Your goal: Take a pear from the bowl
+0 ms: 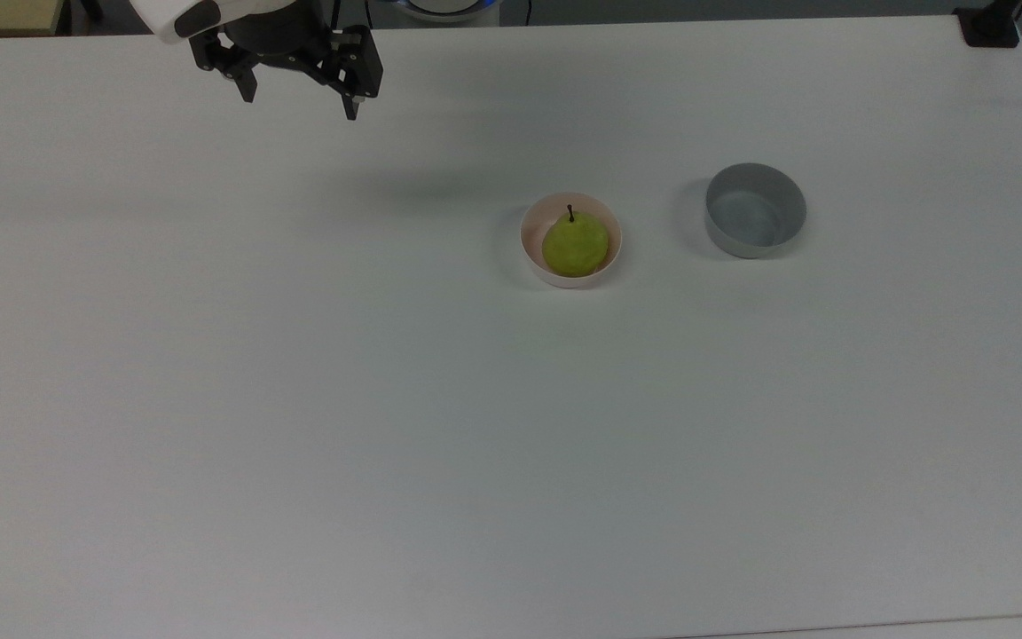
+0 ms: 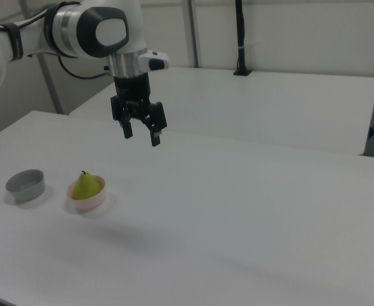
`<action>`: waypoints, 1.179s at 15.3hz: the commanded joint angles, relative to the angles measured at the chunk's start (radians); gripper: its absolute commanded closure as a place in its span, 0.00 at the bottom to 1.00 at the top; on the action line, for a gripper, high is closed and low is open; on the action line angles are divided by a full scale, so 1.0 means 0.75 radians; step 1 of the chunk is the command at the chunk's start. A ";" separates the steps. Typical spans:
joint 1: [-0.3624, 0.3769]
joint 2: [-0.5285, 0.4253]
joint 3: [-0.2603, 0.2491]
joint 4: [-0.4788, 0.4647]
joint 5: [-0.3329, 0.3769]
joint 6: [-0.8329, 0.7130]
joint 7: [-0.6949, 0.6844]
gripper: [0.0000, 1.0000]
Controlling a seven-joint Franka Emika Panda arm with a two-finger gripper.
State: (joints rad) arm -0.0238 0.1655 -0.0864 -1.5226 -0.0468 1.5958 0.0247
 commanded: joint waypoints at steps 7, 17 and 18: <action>-0.001 -0.047 0.001 -0.027 -0.011 -0.062 -0.008 0.00; 0.011 -0.024 0.013 -0.027 -0.003 -0.070 -0.008 0.00; 0.013 -0.024 0.019 -0.025 0.005 -0.068 -0.008 0.00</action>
State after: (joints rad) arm -0.0223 0.1610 -0.0802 -1.5268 -0.0468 1.5588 0.0247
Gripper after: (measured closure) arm 0.000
